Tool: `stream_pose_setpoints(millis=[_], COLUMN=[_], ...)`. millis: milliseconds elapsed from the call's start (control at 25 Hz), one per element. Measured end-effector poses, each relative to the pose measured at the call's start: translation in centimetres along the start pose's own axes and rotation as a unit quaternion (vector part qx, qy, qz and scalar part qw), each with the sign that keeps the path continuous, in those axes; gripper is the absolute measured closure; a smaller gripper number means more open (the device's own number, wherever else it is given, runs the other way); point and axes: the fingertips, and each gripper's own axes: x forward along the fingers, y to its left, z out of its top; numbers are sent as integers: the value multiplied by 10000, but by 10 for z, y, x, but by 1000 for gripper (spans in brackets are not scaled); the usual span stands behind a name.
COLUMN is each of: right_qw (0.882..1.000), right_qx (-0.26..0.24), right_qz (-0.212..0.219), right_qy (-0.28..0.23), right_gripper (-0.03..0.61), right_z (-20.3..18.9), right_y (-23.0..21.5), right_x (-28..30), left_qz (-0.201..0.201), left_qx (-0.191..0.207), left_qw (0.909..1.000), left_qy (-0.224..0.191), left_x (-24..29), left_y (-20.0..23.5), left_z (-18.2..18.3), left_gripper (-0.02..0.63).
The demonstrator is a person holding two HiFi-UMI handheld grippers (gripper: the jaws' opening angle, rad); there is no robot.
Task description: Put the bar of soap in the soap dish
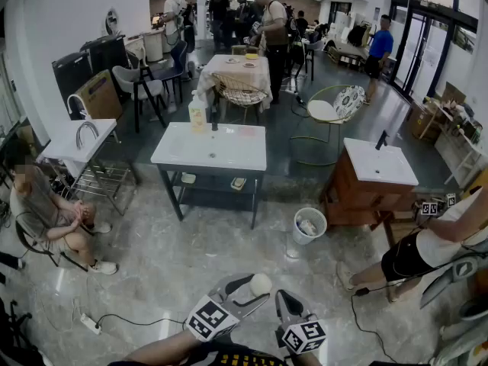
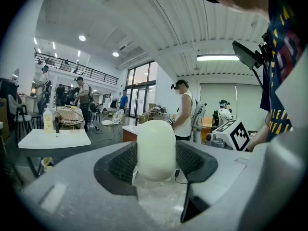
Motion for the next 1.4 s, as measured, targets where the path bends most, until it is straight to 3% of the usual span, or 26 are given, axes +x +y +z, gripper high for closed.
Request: stream_pose_setpoints(millis=[280, 640, 840, 1080, 1400], right_qw=[9996, 9972, 9969, 9969, 9982], right_qx=[153, 328, 346, 298, 268], right_qz=[114, 267, 228, 189, 50], right_qy=[-203, -610, -668, -705, -536], right_gripper=[577, 575, 571, 545, 543], right_z=[-9, 7, 12, 32, 51], right_y=[43, 62, 60, 50, 53], right_x=[-58, -60, -37, 36, 123], left_qz=[265, 528, 663, 832, 520], left_qx=[362, 619, 616, 820, 1046], left_qw=[9989, 9964, 9957, 9925, 9902], left_qy=[124, 242, 197, 357, 760], left_x=[-48, -67, -66, -59, -50], left_y=[-60, -59, -23, 67, 146], left_z=[-1, 1, -5, -6, -28], left_gripper=[357, 357, 357, 358, 357])
